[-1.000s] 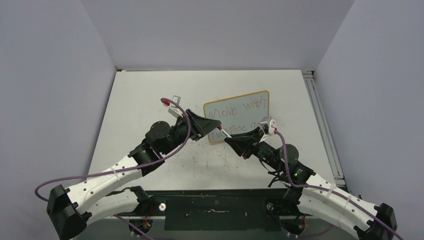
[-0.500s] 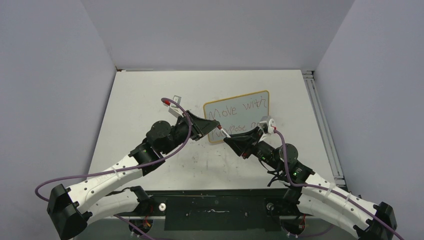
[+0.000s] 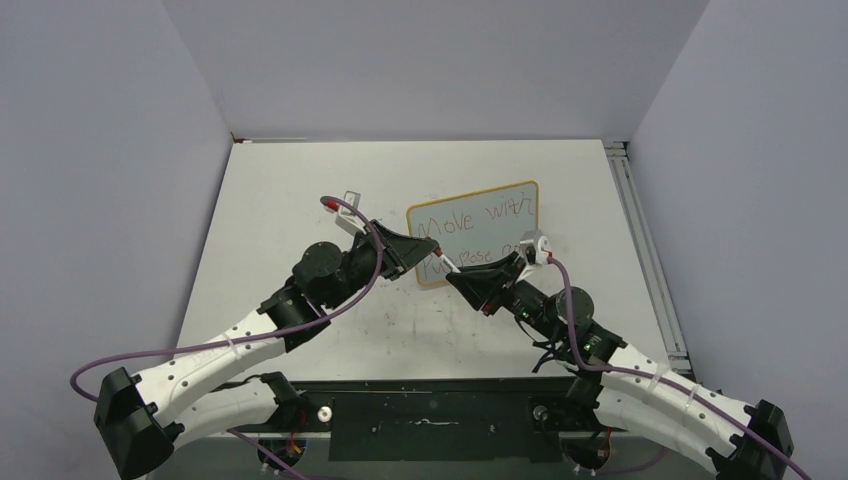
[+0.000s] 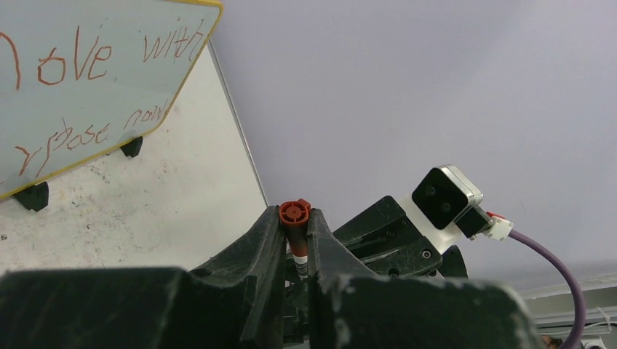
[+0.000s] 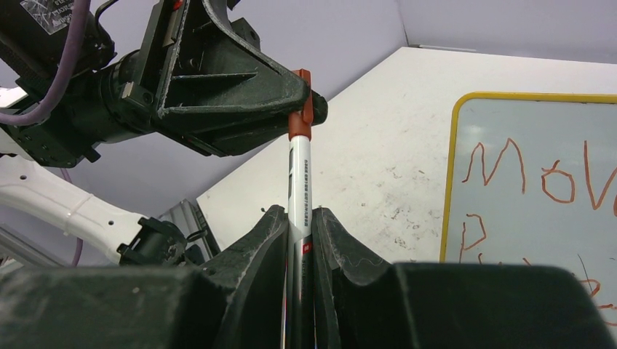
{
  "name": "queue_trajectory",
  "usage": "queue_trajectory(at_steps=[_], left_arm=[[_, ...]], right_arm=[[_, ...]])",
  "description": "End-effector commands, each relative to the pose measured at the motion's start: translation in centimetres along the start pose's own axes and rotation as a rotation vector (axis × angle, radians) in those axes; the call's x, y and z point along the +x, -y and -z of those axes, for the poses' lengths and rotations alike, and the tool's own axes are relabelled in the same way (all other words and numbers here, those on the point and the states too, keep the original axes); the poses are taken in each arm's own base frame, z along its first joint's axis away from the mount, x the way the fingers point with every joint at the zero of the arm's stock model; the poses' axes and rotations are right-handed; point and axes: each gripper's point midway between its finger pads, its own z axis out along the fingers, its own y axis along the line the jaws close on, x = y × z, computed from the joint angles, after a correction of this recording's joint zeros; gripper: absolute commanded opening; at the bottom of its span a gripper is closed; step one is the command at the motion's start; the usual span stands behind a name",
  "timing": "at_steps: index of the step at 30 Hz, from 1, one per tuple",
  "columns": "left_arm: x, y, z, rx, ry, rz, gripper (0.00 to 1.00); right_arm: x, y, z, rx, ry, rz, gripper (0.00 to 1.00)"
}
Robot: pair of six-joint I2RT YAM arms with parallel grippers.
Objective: Write a sentence on the whiteboard
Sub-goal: Close the pen cap.
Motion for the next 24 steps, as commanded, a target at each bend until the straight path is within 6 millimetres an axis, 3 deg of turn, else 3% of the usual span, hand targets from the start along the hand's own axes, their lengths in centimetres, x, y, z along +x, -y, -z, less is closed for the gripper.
queue_trajectory(at_steps=[1, 24], left_arm=[[1.2, 1.4, 0.3, 0.056, -0.042, -0.030, 0.00], [3.9, 0.9, 0.9, 0.065, -0.111, -0.025, 0.00]], right_arm=[[-4.1, -0.9, -0.9, -0.008, 0.139, -0.011, 0.05], [-5.0, -0.8, -2.0, 0.002, 0.165, 0.002, 0.05]])
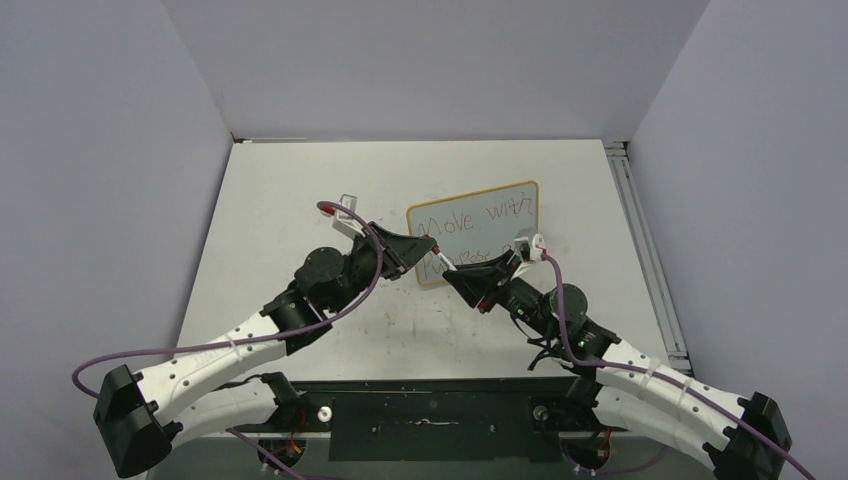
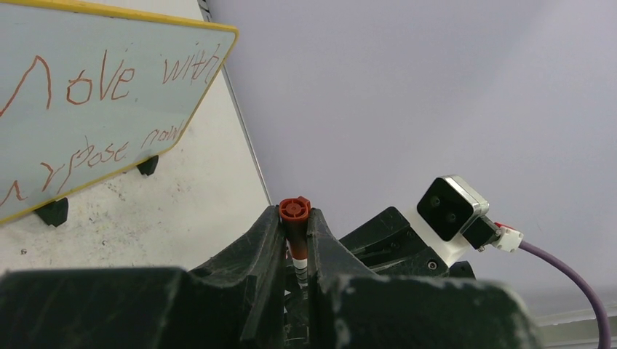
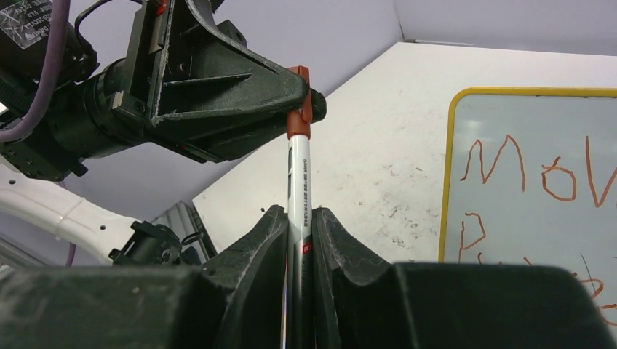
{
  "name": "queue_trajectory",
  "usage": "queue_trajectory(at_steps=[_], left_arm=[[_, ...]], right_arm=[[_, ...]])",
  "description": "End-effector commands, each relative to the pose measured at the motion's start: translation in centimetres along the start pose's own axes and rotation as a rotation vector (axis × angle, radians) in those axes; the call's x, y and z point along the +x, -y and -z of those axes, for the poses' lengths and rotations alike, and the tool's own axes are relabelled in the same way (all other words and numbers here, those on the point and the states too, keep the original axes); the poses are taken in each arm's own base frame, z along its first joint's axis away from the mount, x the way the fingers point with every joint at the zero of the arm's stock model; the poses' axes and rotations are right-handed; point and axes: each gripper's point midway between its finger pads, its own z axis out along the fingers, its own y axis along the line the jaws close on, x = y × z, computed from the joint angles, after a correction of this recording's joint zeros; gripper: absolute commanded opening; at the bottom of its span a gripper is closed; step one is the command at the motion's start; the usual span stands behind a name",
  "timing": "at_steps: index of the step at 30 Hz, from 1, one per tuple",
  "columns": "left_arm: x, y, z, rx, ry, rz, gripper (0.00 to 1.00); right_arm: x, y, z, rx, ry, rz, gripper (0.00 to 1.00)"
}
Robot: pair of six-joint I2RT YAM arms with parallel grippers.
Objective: Write a sentence on the whiteboard
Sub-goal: Close the pen cap.
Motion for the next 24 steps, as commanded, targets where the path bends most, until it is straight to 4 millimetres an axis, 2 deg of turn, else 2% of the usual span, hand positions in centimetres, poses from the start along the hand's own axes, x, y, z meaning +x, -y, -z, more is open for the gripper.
queue_trajectory(at_steps=[1, 17, 24], left_arm=[[4.3, 1.5, 1.5, 0.089, -0.175, -0.001, 0.00], [7.1, 2.0, 2.2, 0.122, -0.263, 0.028, 0.00], [8.1, 1.6, 2.7, 0.104, -0.290, 0.023, 0.00]], right_arm=[[-5.6, -1.5, -1.3, -0.020, 0.172, 0.016, 0.05], [-6.8, -2.2, -1.7, -0.057, 0.207, 0.034, 0.05], [-7.0, -2.0, -1.6, -0.046, 0.214, 0.037, 0.05]])
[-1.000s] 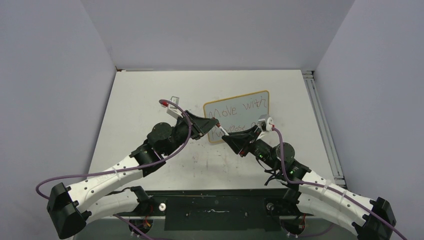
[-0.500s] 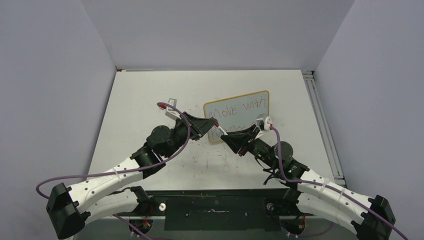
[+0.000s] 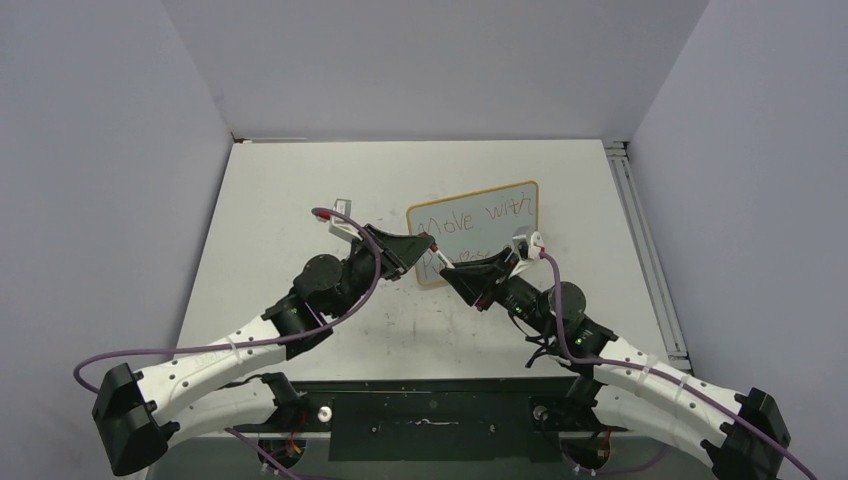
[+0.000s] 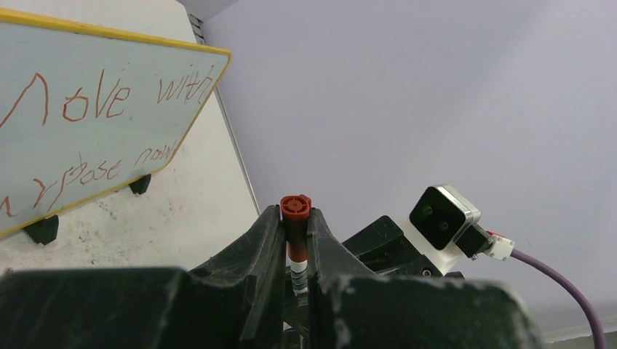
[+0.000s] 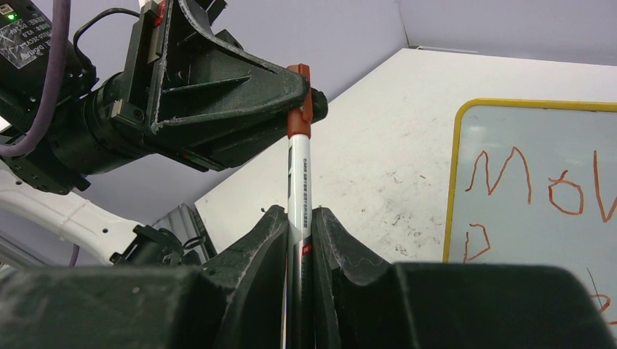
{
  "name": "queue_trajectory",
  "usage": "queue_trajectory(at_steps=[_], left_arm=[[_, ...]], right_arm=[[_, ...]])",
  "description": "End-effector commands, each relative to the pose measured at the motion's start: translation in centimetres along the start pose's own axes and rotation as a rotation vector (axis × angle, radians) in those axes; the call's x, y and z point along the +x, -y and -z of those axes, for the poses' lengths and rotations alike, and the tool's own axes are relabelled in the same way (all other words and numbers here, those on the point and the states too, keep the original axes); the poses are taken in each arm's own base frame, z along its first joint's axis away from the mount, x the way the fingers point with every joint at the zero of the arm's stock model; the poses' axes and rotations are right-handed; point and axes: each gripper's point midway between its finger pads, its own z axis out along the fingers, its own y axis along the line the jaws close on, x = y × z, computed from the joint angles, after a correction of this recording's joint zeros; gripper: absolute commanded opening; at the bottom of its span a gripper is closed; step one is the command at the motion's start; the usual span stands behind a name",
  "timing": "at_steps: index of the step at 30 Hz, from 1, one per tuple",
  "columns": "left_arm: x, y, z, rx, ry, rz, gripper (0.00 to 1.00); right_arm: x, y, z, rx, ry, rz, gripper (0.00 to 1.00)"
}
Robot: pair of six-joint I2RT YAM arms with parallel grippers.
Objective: Write a sentence on the whiteboard
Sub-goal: Close the pen cap.
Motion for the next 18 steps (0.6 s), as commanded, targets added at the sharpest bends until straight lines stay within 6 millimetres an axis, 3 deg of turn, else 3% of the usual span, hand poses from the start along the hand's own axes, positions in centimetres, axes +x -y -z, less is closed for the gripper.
queue_trajectory(at_steps=[1, 8, 15, 16, 18], left_arm=[[8.4, 1.1, 3.2, 0.076, -0.362, 0.016, 0.00], [9.7, 0.8, 3.9, 0.068, -0.383, 0.025, 0.00], [8.3, 1.1, 3.6, 0.051, -0.330, -0.002, 0.00], [7.6, 1.2, 3.4, 0.045, -0.316, -0.017, 0.02], [6.2, 1.4, 3.1, 0.033, -0.287, -0.050, 0.28]], right_arm=[[-6.8, -1.7, -1.0, -0.028, 0.213, 0.033, 0.05], [-7.3, -1.7, -0.8, -0.023, 0.226, 0.035, 0.05], [-7.0, -1.6, -0.7, -0.017, 0.213, 0.041, 0.05], [-6.8, -1.4, -0.6, -0.009, 0.205, 0.044, 0.05], [-6.3, -0.8, -0.4, 0.024, 0.178, 0.053, 0.05]])
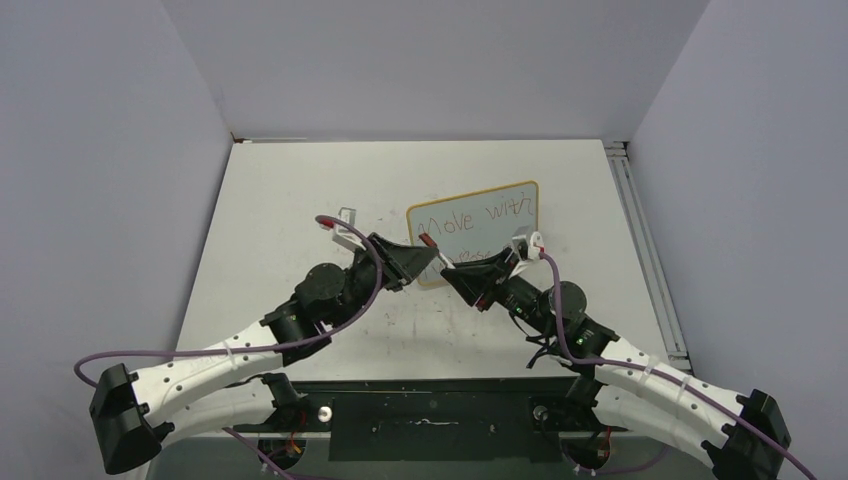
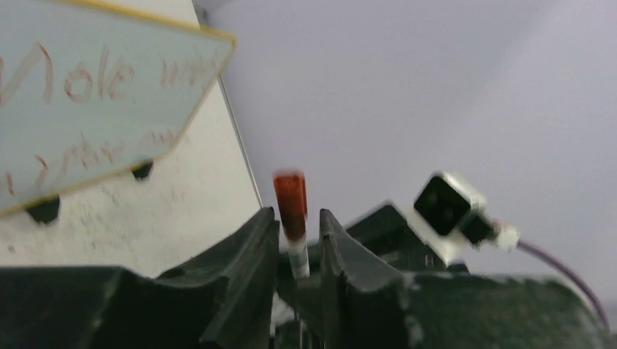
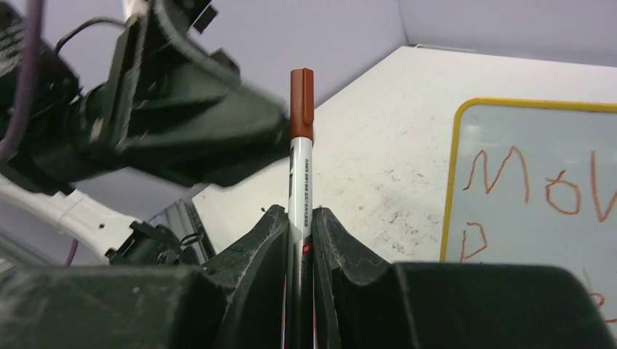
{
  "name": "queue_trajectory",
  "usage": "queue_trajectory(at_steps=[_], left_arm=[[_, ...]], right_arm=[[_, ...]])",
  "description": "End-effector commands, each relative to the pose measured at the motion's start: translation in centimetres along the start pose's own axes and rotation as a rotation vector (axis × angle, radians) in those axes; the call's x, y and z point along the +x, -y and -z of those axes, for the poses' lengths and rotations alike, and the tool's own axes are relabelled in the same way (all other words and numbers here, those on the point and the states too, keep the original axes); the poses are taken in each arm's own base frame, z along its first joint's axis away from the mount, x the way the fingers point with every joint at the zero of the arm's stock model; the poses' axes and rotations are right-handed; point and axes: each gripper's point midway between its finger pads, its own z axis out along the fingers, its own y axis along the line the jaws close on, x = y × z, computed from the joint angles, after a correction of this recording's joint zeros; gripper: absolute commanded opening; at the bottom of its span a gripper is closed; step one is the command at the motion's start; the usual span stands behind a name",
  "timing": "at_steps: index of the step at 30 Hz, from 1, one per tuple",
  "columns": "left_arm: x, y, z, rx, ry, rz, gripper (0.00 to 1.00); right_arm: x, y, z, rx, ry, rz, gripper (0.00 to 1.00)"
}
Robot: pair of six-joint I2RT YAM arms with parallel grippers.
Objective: Write a sentence on the whiteboard
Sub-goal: Close the pen cap, then place the whiteboard marker at the center of the board.
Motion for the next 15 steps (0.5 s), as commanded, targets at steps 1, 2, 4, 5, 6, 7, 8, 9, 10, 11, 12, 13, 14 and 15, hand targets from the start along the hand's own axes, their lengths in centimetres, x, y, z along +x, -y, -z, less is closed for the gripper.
queue_trajectory(at_steps=[1, 2, 4, 5, 6, 7, 8, 9, 10, 11, 12, 13, 14, 15], left_arm=[[5.0, 1.7, 2.5, 0.055, -0.311, -0.073, 0.43], [4.2, 1.7, 2.5, 0.049, -0.300, -0.098, 0.54], [2.1, 1.8, 2.4, 0.028, -0.275, -0.150, 0.68], [1.0, 1.7, 2.5, 0.012, -0.256, -0.178, 0.73], [-0.1, 1.1, 2.6, -0.021, -0.242, -0.205, 0.77], [-0.8, 0.9, 2.8, -0.038, -0.244, -0.232, 0.81], [-1.8, 0.7, 3.1, -0.062, -0.243, -0.262, 0.85], [-2.9, 0.8, 3.1, -0.070, -0.228, -0.288, 0.87], [-3.6, 0.2, 3.3, -0.095, -0.241, -0.324, 0.89], [-4.5, -0.2, 3.3, -0.113, -0.244, -0.349, 0.90], [-5.7, -1.1, 3.2, -0.147, -0.239, -0.377, 0.91], [-6.6, -1.9, 3.1, -0.178, -0.241, -0.399, 0.92], [-7.6, -2.8, 3.1, -0.208, -0.241, -0.416, 0.92], [-8.5, -3.6, 3.0, -0.230, -0.241, -0.435, 0.92]], right_arm=[[-6.0, 0.2, -0.5, 0.070, 0.167, 0.053, 0.05], [-5.7, 0.6, -0.3, 0.095, 0.152, 0.061, 0.05], [-4.6, 2.1, 0.3, 0.165, 0.102, 0.076, 0.05], [-3.8, 2.7, 0.6, 0.196, 0.070, 0.085, 0.05], [-2.9, 3.2, 1.0, 0.215, 0.037, 0.092, 0.05], [-2.2, 3.9, 1.4, 0.246, 0.011, 0.097, 0.05], [-1.4, 4.4, 1.8, 0.268, -0.020, 0.101, 0.05], [-0.6, 4.7, 2.1, 0.277, -0.049, 0.099, 0.05], [0.4, 4.9, 2.5, 0.281, -0.082, 0.095, 0.05], [1.4, 5.2, 2.8, 0.287, -0.110, 0.085, 0.05], [2.3, 5.0, 2.9, 0.269, -0.140, 0.075, 0.05], [3.2, 5.0, 3.0, 0.260, -0.169, 0.066, 0.05], [4.0, 4.9, 3.1, 0.250, -0.195, 0.058, 0.06], [5.0, 5.0, 3.1, 0.244, -0.225, 0.052, 0.06]])
